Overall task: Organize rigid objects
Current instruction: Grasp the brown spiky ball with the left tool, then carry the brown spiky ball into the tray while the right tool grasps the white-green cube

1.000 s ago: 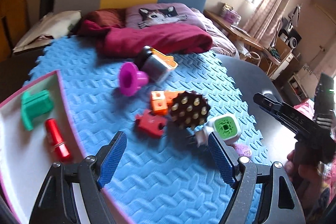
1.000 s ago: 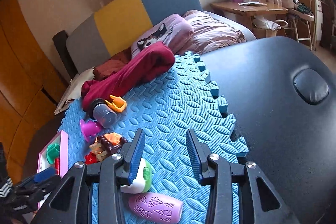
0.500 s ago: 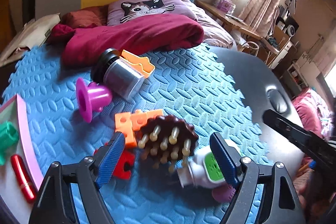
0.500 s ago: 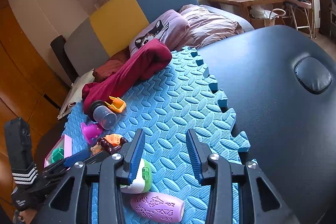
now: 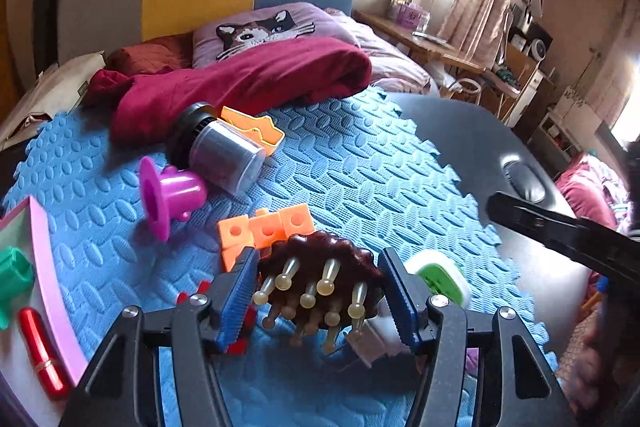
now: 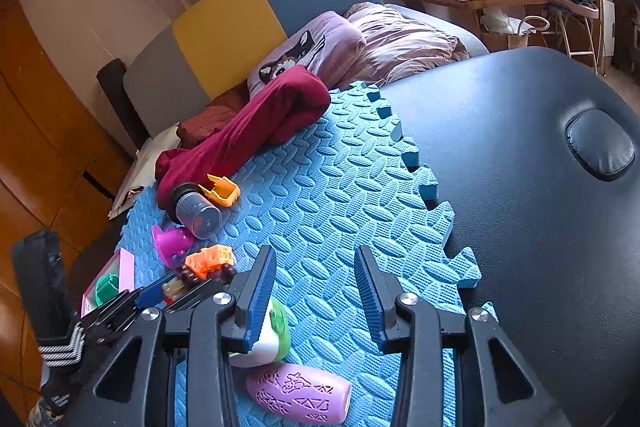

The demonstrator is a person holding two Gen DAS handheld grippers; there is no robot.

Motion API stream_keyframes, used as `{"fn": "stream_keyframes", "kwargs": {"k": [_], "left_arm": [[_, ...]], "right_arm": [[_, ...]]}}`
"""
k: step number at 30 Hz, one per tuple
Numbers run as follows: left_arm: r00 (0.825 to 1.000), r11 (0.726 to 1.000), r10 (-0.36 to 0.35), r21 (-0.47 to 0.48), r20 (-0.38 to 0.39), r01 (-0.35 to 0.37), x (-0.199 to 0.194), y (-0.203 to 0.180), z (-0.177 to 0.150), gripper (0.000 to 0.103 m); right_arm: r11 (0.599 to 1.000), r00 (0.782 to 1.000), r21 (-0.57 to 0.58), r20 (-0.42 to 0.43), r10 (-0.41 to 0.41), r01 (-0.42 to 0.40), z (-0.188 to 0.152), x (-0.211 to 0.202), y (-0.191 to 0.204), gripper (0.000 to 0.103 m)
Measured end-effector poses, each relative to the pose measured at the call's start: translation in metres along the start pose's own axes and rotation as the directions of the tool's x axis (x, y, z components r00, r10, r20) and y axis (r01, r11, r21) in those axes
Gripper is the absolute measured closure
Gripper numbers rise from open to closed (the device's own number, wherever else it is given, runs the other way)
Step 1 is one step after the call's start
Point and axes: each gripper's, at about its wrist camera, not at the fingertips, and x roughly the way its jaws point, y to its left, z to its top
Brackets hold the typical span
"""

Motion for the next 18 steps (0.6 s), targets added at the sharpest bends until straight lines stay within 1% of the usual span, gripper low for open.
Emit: {"fn": "stream_keyframes", "kwargs": {"k": [2, 6, 9, 11, 15, 16, 18], "left_arm": [[1.000, 1.000, -0.012, -0.015, 0.019, 0.012, -0.013, 0.004, -0.004, 0.041], [0.999, 0.999, -0.032, -0.038, 0.043, 0.034, -0.033, 0.008, -0.010, 0.041], [0.997, 0.997, -0.044, -0.061, 0.060, 0.048, -0.049, 0.013, -0.018, 0.041], [0.997, 0.997, -0.034, -0.066, 0.068, 0.038, -0.059, 0.016, -0.024, 0.041], [0.996, 0.997, -0.022, -0.074, 0.085, 0.028, -0.080, 0.023, -0.037, 0.041], [0.996, 0.997, -0.022, -0.075, 0.089, 0.029, -0.085, 0.025, -0.040, 0.041], [0.995, 0.996, -0.019, -0.082, 0.097, 0.027, -0.094, 0.028, -0.046, 0.041]], "right_arm": [[1.000, 1.000, -0.003, -0.005, 0.013, -0.013, 0.000, 0.001, 0.001, 0.062], [0.996, 0.996, -0.020, -0.028, 0.081, -0.081, -0.002, 0.005, 0.007, 0.062], [0.991, 0.991, -0.042, -0.059, 0.124, -0.126, -0.005, 0.009, 0.015, 0.058], [0.986, 0.987, -0.078, -0.075, 0.143, -0.149, -0.008, 0.011, 0.025, 0.055], [0.972, 0.983, -0.163, -0.106, 0.152, -0.168, -0.015, 0.014, 0.042, 0.035], [0.969, 0.982, -0.181, -0.115, 0.151, -0.170, -0.017, 0.015, 0.045, 0.032], [0.967, 0.984, -0.213, -0.136, 0.113, -0.141, -0.021, 0.020, 0.050, 0.032]]}}
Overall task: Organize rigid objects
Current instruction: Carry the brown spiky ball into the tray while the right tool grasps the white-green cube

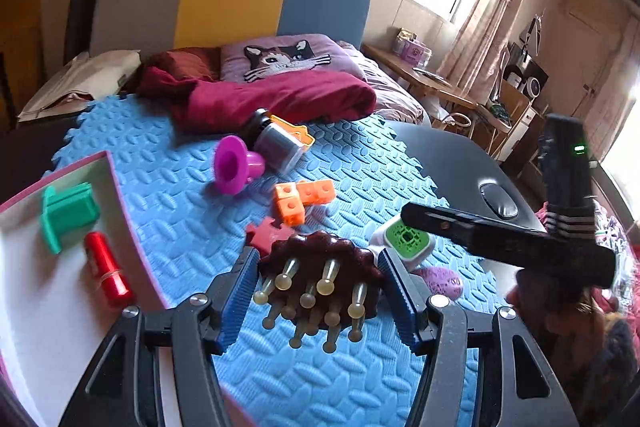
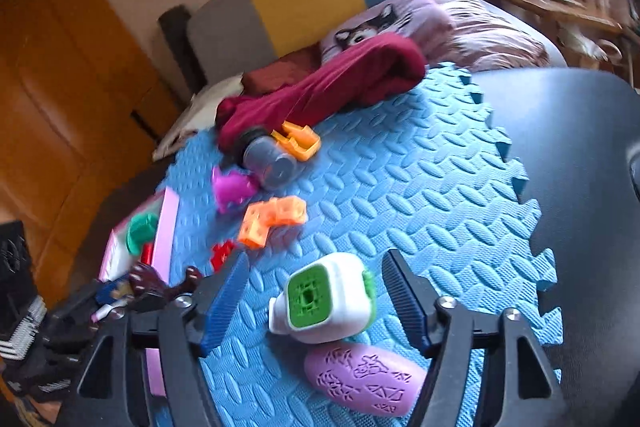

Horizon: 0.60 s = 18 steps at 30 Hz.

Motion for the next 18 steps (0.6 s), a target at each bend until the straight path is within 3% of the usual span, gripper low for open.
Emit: {"fn": "stream_keyframes", "kwargs": {"k": [4, 6, 9, 12, 18], "left_arm": [[1.000, 1.000, -0.004, -0.030, 0.019, 0.004, -0.020, 0.010, -0.007, 0.041], [1.000, 0.999, 0.003, -0.046, 0.028, -0.002, -0.030, 0.016, -0.010, 0.041], [0.999, 0.997, 0.016, -0.071, 0.036, -0.014, -0.042, 0.027, -0.014, 0.041], [0.998, 0.995, 0.037, -0.094, 0.043, -0.033, -0.053, 0.037, -0.020, 0.041], [0.997, 0.986, 0.064, -0.155, 0.052, -0.055, -0.068, 0.064, -0.033, 0.041]], "right_arm": [[0.999, 0.999, 0.033, -0.023, -0.036, 0.036, -0.002, 0.003, -0.008, 0.032], [0.997, 0.999, 0.075, -0.047, 0.000, 0.003, -0.002, 0.005, -0.016, 0.032], [0.995, 0.997, 0.100, -0.073, 0.018, -0.010, -0.003, 0.008, -0.020, 0.041], [0.991, 0.992, 0.130, -0.110, 0.057, -0.042, -0.006, 0.013, -0.022, 0.041], [0.991, 0.985, 0.126, -0.163, 0.057, -0.036, -0.011, 0.021, -0.017, 0.041]]}}
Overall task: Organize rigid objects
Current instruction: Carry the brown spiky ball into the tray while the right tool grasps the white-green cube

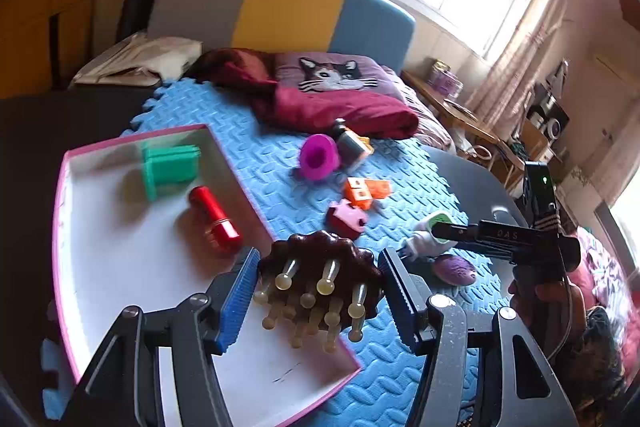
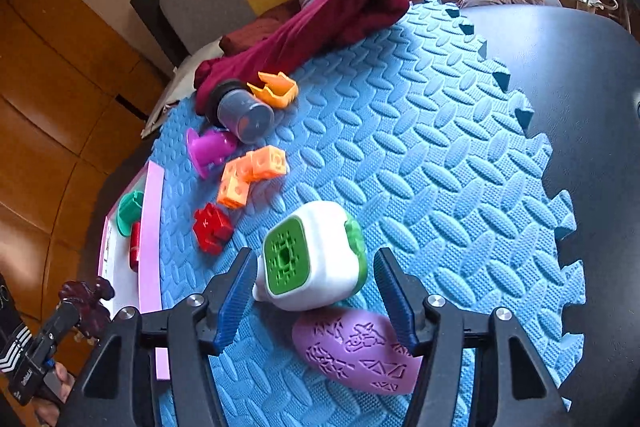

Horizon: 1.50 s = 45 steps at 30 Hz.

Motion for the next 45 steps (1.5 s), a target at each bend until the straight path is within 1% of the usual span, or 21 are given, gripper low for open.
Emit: {"fn": "stream_keyframes", "kwargs": {"k": [1, 3, 7, 9, 15, 19, 24, 29, 31, 35, 41, 43, 45], "left_arm": [[1.000, 1.000, 0.004, -0.008, 0.002, -0.004, -0.002, 0.004, -0.001, 0.041], [1.000, 1.000, 0.013, -0.023, 0.004, -0.013, -0.007, 0.013, -0.004, 0.041], [1.000, 0.998, 0.021, -0.056, -0.001, -0.021, -0.011, 0.029, -0.009, 0.041], [1.000, 0.998, 0.023, -0.064, -0.003, -0.024, -0.012, 0.032, -0.012, 0.041], [1.000, 0.996, 0.027, -0.084, 0.000, -0.027, -0.014, 0.039, -0.016, 0.041], [1.000, 0.996, 0.029, -0.086, 0.003, -0.028, -0.015, 0.041, -0.017, 0.041], [0.999, 0.995, 0.038, -0.092, -0.001, -0.038, -0.015, 0.043, -0.020, 0.041], [0.998, 0.994, 0.055, -0.099, 0.002, -0.055, -0.016, 0.046, -0.021, 0.041], [0.998, 0.993, 0.066, -0.103, 0.007, -0.065, -0.017, 0.049, -0.021, 0.041], [0.995, 0.990, 0.094, -0.112, 0.017, -0.091, -0.019, 0.056, -0.020, 0.041], [0.984, 0.973, 0.175, -0.154, 0.014, -0.171, -0.014, 0.077, -0.010, 0.041], [0.982, 0.966, 0.190, -0.182, 0.005, -0.186, -0.011, 0.087, -0.006, 0.041], [0.980, 0.960, 0.198, -0.202, 0.000, -0.194, -0.007, 0.094, -0.001, 0.041]], "right_arm": [[1.000, 1.000, -0.006, -0.015, -0.001, 0.000, -0.001, 0.003, 0.002, 0.042], [0.999, 1.000, -0.035, -0.019, -0.020, 0.020, -0.002, 0.007, 0.008, 0.045], [0.999, 1.000, -0.046, 0.018, -0.001, 0.002, 0.007, 0.010, 0.012, 0.049], [0.999, 1.000, -0.040, 0.026, 0.012, -0.011, 0.014, 0.014, 0.011, 0.049], [1.000, 0.998, -0.024, 0.064, -0.003, 0.005, 0.031, 0.025, 0.005, 0.048], [1.000, 0.999, -0.004, 0.032, -0.006, 0.007, 0.031, 0.034, 0.005, 0.047], [1.000, 0.999, -0.001, 0.035, -0.009, 0.009, 0.029, 0.033, 0.006, 0.046], [0.999, 0.999, -0.019, 0.029, -0.028, 0.028, 0.026, 0.033, 0.009, 0.045], [0.999, 0.999, -0.030, 0.024, -0.035, 0.036, 0.024, 0.032, 0.011, 0.043], [0.998, 0.999, -0.045, 0.018, -0.047, 0.048, 0.021, 0.034, 0.015, 0.042], [0.984, 0.994, -0.139, 0.042, -0.103, 0.108, 0.017, 0.034, 0.029, 0.043], [0.986, 0.994, -0.134, 0.036, -0.100, 0.104, 0.019, 0.035, 0.027, 0.043], [0.993, 0.997, -0.091, 0.012, -0.070, 0.071, 0.021, 0.037, 0.019, 0.042]]}}
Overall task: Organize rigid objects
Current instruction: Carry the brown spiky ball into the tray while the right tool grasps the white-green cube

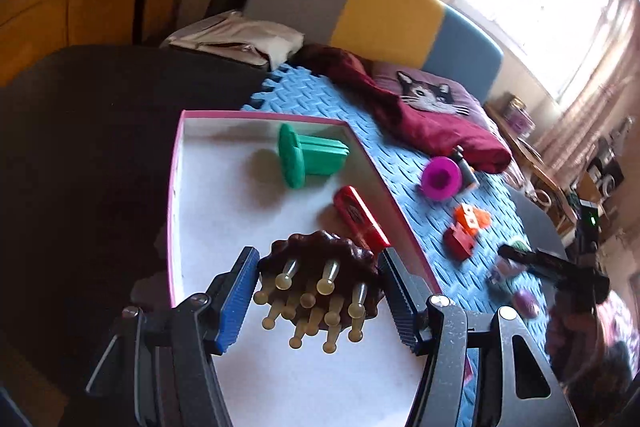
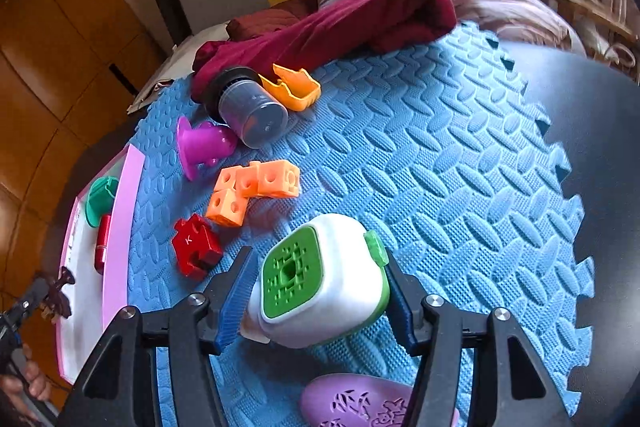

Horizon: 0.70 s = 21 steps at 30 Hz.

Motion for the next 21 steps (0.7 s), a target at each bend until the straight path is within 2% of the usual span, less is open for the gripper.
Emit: {"fn": "stream_keyframes", "kwargs": {"k": [7, 13, 19, 21], "left_arm": [[0.998, 0.999, 0.037, -0.031, -0.049, -0.038, 0.027, 0.006, 0.016, 0.041], [0.996, 0.998, 0.061, -0.006, -0.066, -0.062, 0.052, -0.003, 0.027, 0.041], [0.995, 0.996, 0.090, -0.014, -0.047, -0.090, 0.068, -0.005, 0.041, 0.040], [0.996, 0.996, 0.083, -0.008, -0.041, -0.083, 0.065, -0.007, 0.042, 0.036]], "right_arm": [[1.000, 1.000, -0.015, 0.001, -0.006, 0.006, 0.000, 0.000, 0.002, 0.042], [1.000, 1.000, -0.021, 0.006, -0.008, 0.009, 0.000, 0.000, 0.002, 0.042], [0.999, 1.000, -0.034, 0.006, -0.008, 0.009, 0.000, 0.001, 0.003, 0.041], [0.999, 1.000, -0.033, 0.004, -0.006, 0.006, 0.000, 0.001, 0.003, 0.041]]}}
